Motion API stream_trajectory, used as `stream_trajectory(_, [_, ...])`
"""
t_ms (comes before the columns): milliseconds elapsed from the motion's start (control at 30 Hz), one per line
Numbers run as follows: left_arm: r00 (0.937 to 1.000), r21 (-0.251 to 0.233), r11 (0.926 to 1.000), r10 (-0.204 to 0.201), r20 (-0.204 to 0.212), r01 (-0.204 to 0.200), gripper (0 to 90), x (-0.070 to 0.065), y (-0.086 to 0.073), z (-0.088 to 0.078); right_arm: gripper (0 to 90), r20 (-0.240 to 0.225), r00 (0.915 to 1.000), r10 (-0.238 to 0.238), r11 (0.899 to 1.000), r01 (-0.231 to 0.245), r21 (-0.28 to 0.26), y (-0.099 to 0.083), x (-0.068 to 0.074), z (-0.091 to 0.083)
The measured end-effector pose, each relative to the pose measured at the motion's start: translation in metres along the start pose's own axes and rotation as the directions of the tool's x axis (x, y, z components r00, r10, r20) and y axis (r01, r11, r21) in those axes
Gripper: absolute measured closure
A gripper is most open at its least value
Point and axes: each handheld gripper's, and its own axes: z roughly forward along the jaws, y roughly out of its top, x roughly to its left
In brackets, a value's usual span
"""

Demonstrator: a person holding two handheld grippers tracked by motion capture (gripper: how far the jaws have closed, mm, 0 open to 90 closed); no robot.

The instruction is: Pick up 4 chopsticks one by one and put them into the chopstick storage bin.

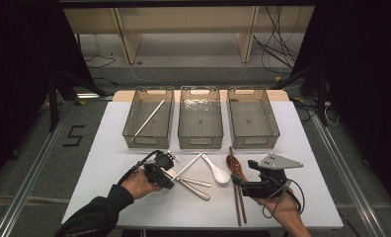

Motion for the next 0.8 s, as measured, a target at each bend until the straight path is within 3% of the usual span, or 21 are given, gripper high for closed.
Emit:
stream_trajectory(233, [0.9998,-0.007,0.9998,-0.017,0.012,0.018,82.3,0.004,0.000,0.000,23.4,-0.001,1.0000,0.000,1.000,0.000,-0.002,0.000,0.000,0.000])
stream_trajectory(267, [0.9999,-0.002,1.0000,-0.001,0.015,0.001,84.3,0.005,0.000,0.000,23.4,-0.001,1.0000,0.000,1.000,0.000,-0.002,0.000,0.000,0.000])
stream_trajectory(300, [0.9998,-0.008,0.9999,-0.014,0.013,0.014,84.6,0.004,0.000,0.000,23.3,-0.003,1.0000,0.001,1.000,-0.001,-0.003,0.000,-0.001,0.000])
stream_trajectory(800, [0.9990,-0.025,0.9992,0.031,-0.033,-0.032,85.4,-0.001,0.000,-0.014,23.3,-0.006,1.0000,0.006,1.000,-0.006,-0.004,0.000,-0.001,0.000])
